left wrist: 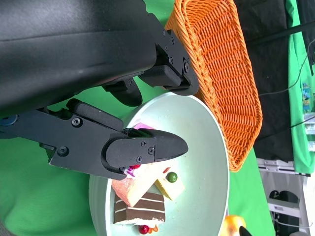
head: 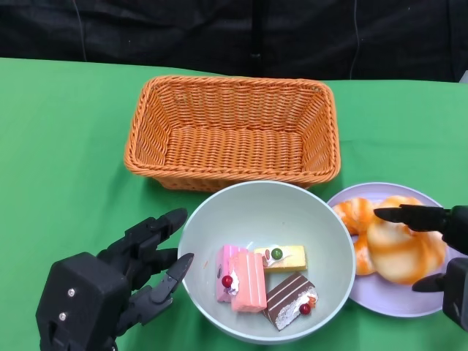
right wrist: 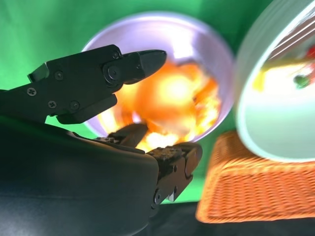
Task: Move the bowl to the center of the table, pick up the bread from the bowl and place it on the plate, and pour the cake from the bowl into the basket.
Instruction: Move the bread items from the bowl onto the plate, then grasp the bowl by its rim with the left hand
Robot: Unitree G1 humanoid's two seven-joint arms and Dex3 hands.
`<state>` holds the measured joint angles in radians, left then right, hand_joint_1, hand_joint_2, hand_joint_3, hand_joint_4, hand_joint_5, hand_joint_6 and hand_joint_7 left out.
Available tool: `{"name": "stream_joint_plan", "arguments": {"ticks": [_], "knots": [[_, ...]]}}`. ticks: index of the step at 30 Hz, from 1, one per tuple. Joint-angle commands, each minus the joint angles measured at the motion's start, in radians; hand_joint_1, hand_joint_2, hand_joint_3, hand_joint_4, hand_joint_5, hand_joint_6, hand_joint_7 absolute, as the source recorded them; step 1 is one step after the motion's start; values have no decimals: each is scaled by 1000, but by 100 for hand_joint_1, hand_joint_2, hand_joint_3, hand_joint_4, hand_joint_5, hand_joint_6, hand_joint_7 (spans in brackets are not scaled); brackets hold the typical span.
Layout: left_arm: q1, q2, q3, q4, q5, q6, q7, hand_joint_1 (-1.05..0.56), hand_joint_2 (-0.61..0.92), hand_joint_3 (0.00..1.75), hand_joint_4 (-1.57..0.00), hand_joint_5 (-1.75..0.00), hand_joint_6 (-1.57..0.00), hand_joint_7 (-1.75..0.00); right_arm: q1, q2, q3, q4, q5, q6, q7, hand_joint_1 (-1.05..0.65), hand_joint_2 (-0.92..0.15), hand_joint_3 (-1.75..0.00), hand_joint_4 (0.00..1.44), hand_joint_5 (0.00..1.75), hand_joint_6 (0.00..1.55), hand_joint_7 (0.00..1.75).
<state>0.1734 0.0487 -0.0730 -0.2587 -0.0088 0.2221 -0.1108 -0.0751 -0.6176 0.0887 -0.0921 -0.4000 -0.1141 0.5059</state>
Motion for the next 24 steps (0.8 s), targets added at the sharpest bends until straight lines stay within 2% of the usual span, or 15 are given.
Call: {"name": "stream_joint_plan", "arguments": {"ticks": [1,3,7,20,21,22,24], "knots": [[6,13,6,-13,-3,4,-5,-51,92,46,-24,-76,-50,-1,15,-52,-2,-101,44,57,100,-59,-91,-2,7,12,7,0],[6,14,6,-10,-3,2,-6,-52,92,46,-25,-75,-50,-1,22,-68,-7,-155,67,91,150,-67,-92,-2,5,11,7,0],[6,17,4,-5,0,-9,-9,-52,92,46,-25,-75,-51,-1,35,-80,-19,-209,98,118,183,-74,-92,-3,4,9,7,0],[8,17,4,-9,-2,-6,-11,-53,92,46,-25,-75,-51,-1,50,-100,-43,-281,150,143,202,-79,-92,-4,3,8,7,0],[7,19,11,-11,-5,-9,-11,-53,92,46,-25,-75,-51,-1,60,-81,-62,-307,152,128,168,-79,-92,-4,3,8,7,0],[7,21,16,-13,-8,-11,-12,-51,92,46,-24,-75,-51,-1,67,-67,-77,-326,154,117,142,-71,-92,-9,7,10,9,1],[7,28,36,-16,-18,-39,-17,-48,92,46,-24,-75,-51,-1,98,1,-107,-366,134,109,36,-57,-92,-13,15,15,14,3]]}}
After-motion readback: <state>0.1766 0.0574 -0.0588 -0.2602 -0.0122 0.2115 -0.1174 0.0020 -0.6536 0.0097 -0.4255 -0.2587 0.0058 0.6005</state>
